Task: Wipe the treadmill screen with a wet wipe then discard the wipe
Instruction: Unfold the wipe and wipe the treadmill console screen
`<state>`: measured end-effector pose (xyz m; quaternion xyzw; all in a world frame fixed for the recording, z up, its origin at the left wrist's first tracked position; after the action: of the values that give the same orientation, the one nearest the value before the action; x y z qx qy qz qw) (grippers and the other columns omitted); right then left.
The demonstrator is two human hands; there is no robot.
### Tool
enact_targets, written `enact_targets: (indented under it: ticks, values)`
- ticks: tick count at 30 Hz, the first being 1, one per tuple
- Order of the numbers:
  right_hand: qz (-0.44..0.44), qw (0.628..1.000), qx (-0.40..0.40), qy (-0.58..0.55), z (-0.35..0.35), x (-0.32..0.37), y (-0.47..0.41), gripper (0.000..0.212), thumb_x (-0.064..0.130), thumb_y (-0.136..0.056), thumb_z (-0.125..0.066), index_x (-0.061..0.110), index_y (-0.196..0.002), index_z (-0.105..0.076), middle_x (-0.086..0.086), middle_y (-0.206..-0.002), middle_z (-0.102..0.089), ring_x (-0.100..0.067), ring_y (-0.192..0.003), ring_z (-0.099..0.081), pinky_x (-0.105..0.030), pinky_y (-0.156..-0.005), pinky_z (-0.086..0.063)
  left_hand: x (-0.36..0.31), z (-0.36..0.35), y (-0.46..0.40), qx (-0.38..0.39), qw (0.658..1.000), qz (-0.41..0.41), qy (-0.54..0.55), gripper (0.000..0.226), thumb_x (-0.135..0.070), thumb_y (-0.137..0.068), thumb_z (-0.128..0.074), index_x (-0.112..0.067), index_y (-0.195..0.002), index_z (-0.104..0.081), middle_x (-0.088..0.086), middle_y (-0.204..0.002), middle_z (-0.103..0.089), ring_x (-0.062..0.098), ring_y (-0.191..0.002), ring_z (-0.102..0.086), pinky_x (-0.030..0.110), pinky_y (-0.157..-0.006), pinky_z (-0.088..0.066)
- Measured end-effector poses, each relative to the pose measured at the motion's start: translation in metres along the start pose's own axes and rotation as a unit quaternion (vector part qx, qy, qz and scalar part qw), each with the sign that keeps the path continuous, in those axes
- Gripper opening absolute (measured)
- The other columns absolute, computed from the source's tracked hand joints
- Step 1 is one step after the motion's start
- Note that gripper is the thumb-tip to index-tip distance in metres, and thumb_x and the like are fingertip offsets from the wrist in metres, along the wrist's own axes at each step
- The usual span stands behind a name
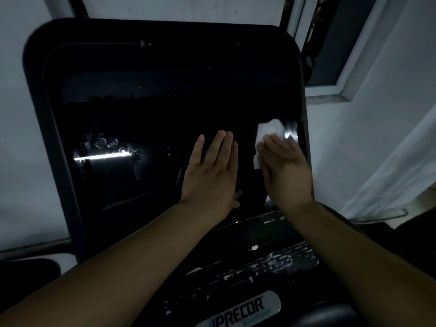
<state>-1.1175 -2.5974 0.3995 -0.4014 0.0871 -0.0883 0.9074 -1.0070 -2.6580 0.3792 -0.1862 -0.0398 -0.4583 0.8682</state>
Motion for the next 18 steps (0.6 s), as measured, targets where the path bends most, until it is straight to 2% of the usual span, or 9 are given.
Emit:
enact_targets:
  ticks: [5, 8, 9, 10, 12, 14, 15, 16, 18]
  values:
    - [0.023, 0.999, 0.006, -0.036, 0.001, 0.034, 0.064, 0.029, 0.006, -0.091, -0.055, -0.002, -0.111, -0.075, -0.018, -0.118, -0.075, -0.031, -0.119, -0.068, -0.045, -0.121, -0.036, 0.001, 0.005, 0.0, 0.009, 1.0, -0.005, 0.01, 0.127, -0.075, -0.078, -0.059, -0.003, -0.157, 0.01, 0.018, -0.168, 0.016, 0.029, -0.154, 0.022, 0.057, -0.122, 0.011]
    - [-0.132, 0.976, -0.009, -0.174, 0.021, 0.015, 0.056, 0.022, 0.002, -0.095, -0.058, 0.006, -0.105, -0.078, -0.009, -0.109, -0.078, -0.016, -0.107, -0.069, -0.039, -0.117, -0.042, -0.001, 0.018, 0.009, -0.023, 0.999, -0.02, 0.036, 0.121, -0.072, -0.083, -0.056, -0.003, -0.157, 0.009, 0.017, -0.168, 0.016, 0.027, -0.154, 0.021, 0.053, -0.124, 0.009]
    - [-0.237, 0.935, -0.012, -0.265, 0.027, 0.001, 0.054, 0.02, 0.004, -0.098, -0.06, 0.009, -0.102, -0.078, -0.005, -0.103, -0.079, -0.012, -0.1, -0.07, -0.037, -0.112, -0.047, -0.001, 0.028, 0.015, -0.06, 0.996, -0.031, 0.063, 0.116, -0.07, -0.085, -0.056, -0.004, -0.158, 0.005, 0.016, -0.169, 0.013, 0.026, -0.155, 0.018, 0.051, -0.125, 0.006]
    - [-0.34, 0.861, -0.016, -0.377, 0.03, -0.009, 0.055, 0.018, 0.006, -0.099, -0.061, 0.011, -0.099, -0.078, -0.005, -0.096, -0.079, -0.014, -0.092, -0.072, -0.039, -0.101, -0.055, 0.001, 0.04, 0.023, -0.103, 0.989, -0.037, 0.101, 0.108, -0.066, -0.087, -0.055, -0.006, -0.16, -0.002, 0.014, -0.17, 0.007, 0.024, -0.157, 0.012, 0.046, -0.127, 0.002]
    - [-0.477, 0.654, -0.021, -0.587, 0.027, -0.008, 0.056, 0.019, 0.006, -0.1, -0.058, 0.007, -0.096, -0.076, -0.008, -0.087, -0.078, -0.02, -0.082, -0.074, -0.035, -0.077, -0.062, 0.019, 0.058, 0.039, -0.152, 0.961, -0.002, 0.232, 0.089, -0.057, -0.092, -0.055, -0.013, -0.16, -0.018, 0.006, -0.171, -0.011, 0.018, -0.157, -0.008, 0.033, -0.125, -0.01]
    - [-0.511, 0.482, 0.001, -0.711, 0.025, 0.013, 0.048, 0.018, 0.005, -0.097, -0.056, 0.007, -0.099, -0.074, -0.008, -0.089, -0.079, -0.02, -0.083, -0.076, -0.028, -0.075, -0.063, 0.045, 0.053, 0.048, -0.109, 0.89, 0.096, 0.432, 0.068, -0.048, -0.094, -0.062, -0.023, -0.153, -0.041, -0.004, -0.159, -0.043, 0.009, -0.143, -0.041, 0.028, -0.118, -0.031]
    - [-0.518, 0.425, 0.006, -0.743, 0.026, 0.023, 0.044, 0.017, 0.006, -0.091, -0.058, 0.007, -0.1, -0.073, -0.007, -0.088, -0.079, -0.019, -0.082, -0.076, -0.027, -0.079, -0.063, 0.054, 0.045, 0.051, -0.068, 0.819, 0.151, 0.55, 0.055, -0.045, -0.094, -0.065, -0.026, -0.144, -0.054, -0.005, -0.145, -0.059, 0.008, -0.129, -0.057, 0.031, -0.111, -0.044]
    - [-0.521, 0.383, 0.009, -0.763, 0.028, 0.034, 0.04, 0.02, 0.009, -0.083, -0.06, 0.007, -0.101, -0.071, -0.007, -0.085, -0.078, -0.018, -0.079, -0.076, -0.029, -0.084, -0.061, 0.057, 0.033, 0.054, -0.019, 0.721, 0.201, 0.663, 0.043, -0.043, -0.093, -0.068, -0.025, -0.132, -0.064, -0.002, -0.13, -0.069, 0.011, -0.114, -0.068, 0.036, -0.103, -0.053]
    - [-0.521, 0.341, 0.012, -0.782, 0.03, 0.052, 0.036, 0.032, 0.014, -0.076, -0.06, 0.003, -0.103, -0.072, -0.009, -0.087, -0.078, -0.02, -0.082, -0.077, -0.033, -0.095, -0.056, 0.046, 0.013, 0.061, 0.1, 0.53, 0.264, 0.799, 0.039, -0.047, -0.091, -0.069, -0.018, -0.116, -0.072, 0.007, -0.113, -0.076, 0.022, -0.098, -0.075, 0.042, -0.089, -0.061]
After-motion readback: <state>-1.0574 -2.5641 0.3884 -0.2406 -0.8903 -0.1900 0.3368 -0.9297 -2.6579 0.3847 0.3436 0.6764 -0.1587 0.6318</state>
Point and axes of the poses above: each hand's wrist, its own y-axis away from the middle knuckle, its own z-axis out of the back of the hand, x = y × z, the point moved 10 cm from there along -y, towards the middle knuckle
